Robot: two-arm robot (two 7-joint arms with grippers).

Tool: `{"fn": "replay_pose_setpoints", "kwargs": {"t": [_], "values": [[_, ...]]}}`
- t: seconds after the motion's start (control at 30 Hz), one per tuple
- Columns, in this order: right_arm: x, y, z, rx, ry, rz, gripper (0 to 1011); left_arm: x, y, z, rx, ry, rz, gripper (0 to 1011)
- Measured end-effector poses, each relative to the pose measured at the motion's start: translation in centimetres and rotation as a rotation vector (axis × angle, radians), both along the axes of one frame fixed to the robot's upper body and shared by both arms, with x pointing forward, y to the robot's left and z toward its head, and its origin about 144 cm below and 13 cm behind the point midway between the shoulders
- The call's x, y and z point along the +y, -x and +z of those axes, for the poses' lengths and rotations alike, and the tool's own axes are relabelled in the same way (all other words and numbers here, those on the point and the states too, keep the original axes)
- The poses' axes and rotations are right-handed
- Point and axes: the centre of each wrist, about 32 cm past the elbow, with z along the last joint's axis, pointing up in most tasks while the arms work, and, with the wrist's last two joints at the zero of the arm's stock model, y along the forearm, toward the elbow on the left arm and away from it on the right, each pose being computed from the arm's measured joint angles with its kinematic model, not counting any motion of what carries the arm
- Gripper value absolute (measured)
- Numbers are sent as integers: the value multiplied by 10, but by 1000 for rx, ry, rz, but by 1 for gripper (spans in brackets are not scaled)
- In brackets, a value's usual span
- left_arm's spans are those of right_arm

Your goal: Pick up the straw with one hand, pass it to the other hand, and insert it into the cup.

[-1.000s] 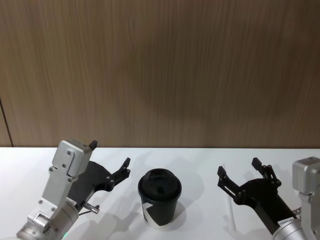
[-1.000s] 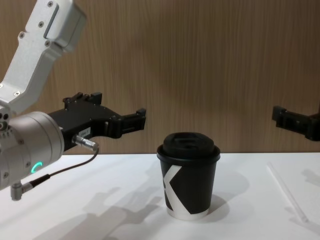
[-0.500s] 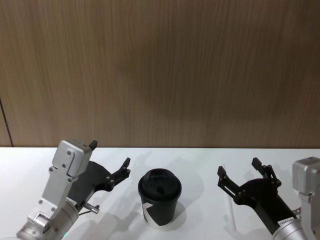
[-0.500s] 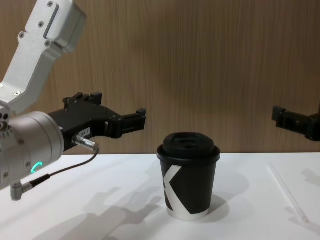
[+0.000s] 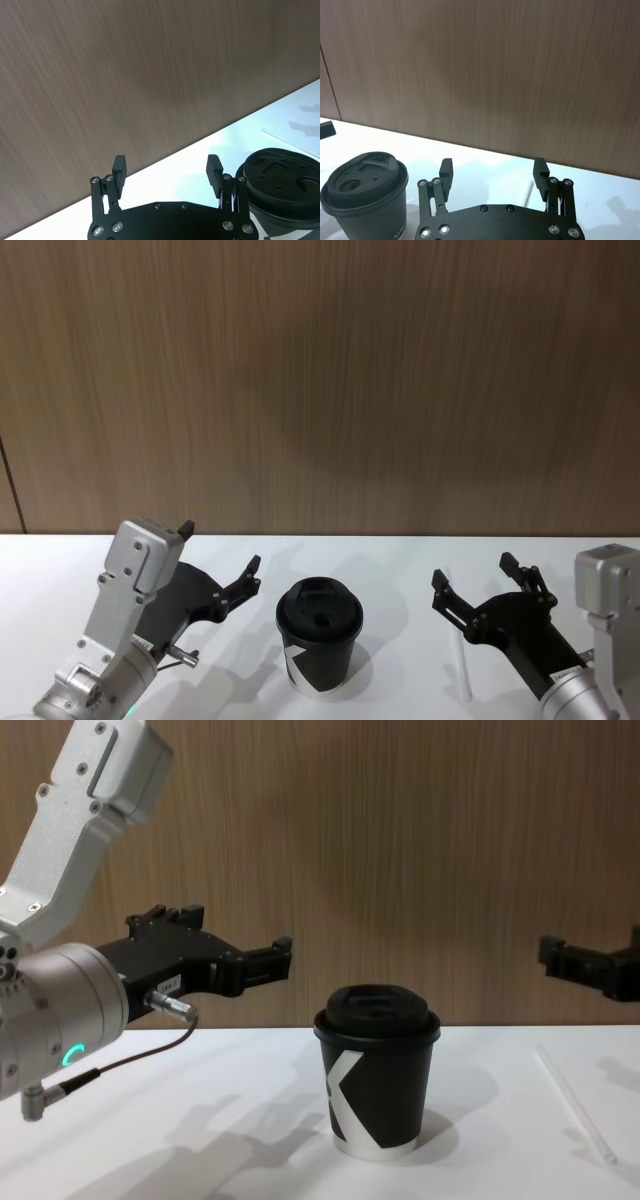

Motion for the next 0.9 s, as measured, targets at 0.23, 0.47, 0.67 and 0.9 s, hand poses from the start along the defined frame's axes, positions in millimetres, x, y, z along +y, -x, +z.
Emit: {"fn": "replay_pose_setpoints", "kwargs": {"t": [0.23, 0.47, 0.67, 0.9], "values": [[4, -9, 4, 39, 7, -7, 1001, 0, 0, 0, 0, 0, 0, 1003], [8, -18, 10, 89, -3, -26, 1001, 0, 0, 0, 0, 0, 0, 1003], [12, -28, 14, 134, -13, -47, 1001, 0, 0, 0, 0, 0, 0, 1003], [15, -36, 16, 164, -5, -68, 1001, 0, 0, 0, 0, 0, 0, 1003]]}}
